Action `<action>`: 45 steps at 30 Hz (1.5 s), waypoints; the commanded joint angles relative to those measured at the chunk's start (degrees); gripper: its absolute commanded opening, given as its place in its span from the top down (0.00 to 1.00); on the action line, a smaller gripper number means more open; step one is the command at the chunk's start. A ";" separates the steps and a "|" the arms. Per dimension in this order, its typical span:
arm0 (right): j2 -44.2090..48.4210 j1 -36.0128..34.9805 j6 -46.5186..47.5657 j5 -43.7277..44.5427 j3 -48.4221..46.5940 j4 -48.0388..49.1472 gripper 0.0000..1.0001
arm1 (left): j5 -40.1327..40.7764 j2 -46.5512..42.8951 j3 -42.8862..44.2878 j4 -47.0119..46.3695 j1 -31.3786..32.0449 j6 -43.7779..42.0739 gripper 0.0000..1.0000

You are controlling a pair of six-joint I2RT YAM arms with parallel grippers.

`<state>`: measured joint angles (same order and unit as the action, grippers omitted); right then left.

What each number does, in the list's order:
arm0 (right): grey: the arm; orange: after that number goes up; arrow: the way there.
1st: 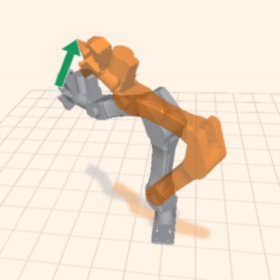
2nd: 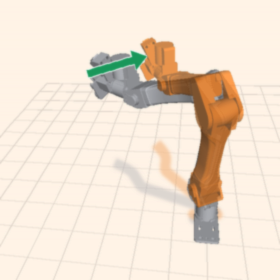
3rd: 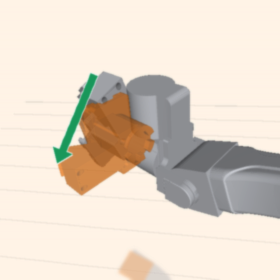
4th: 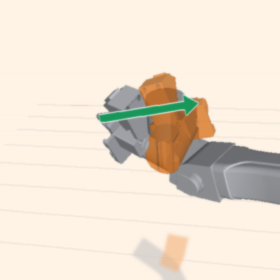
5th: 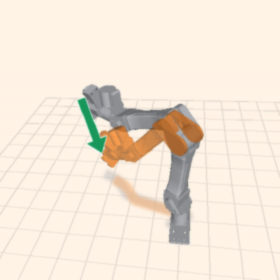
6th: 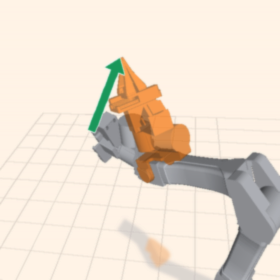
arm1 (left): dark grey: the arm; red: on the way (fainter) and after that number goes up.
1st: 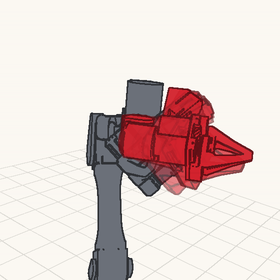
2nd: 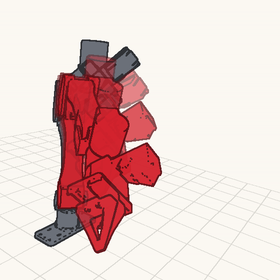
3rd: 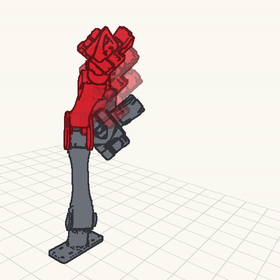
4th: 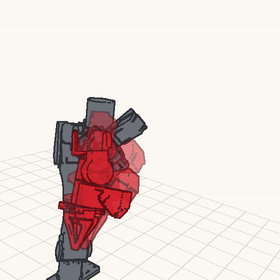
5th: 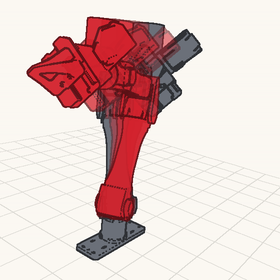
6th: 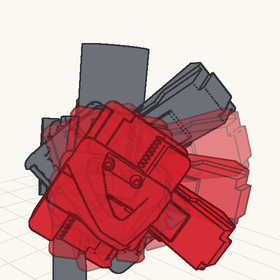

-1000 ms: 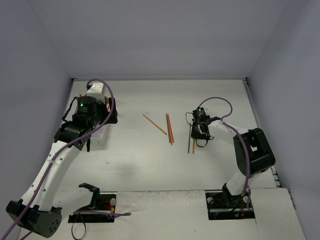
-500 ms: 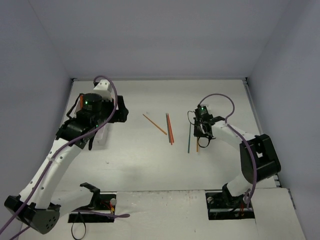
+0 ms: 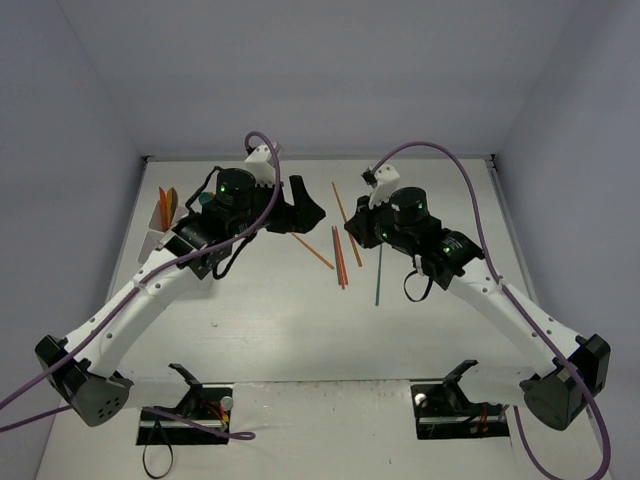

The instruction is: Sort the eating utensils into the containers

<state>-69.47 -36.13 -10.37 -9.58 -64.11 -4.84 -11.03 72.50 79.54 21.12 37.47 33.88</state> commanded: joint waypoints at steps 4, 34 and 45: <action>1.27 -1.19 0.76 -6.34 -4.14 4.22 1.00 | 1.67 1.44 3.53 -8.49 2.30 2.87 0.27; 2.15 -2.80 -0.47 -7.28 -3.02 7.74 0.62 | 8.77 2.10 -2.75 -18.57 4.36 7.55 1.00; 3.17 -2.43 -3.51 -0.87 1.45 7.39 0.00 | 32.20 -6.92 -1.22 -0.76 1.00 -14.11 1.00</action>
<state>-68.72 -38.41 -12.20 -14.64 -64.24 -1.08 8.00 71.08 75.33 15.64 41.35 32.28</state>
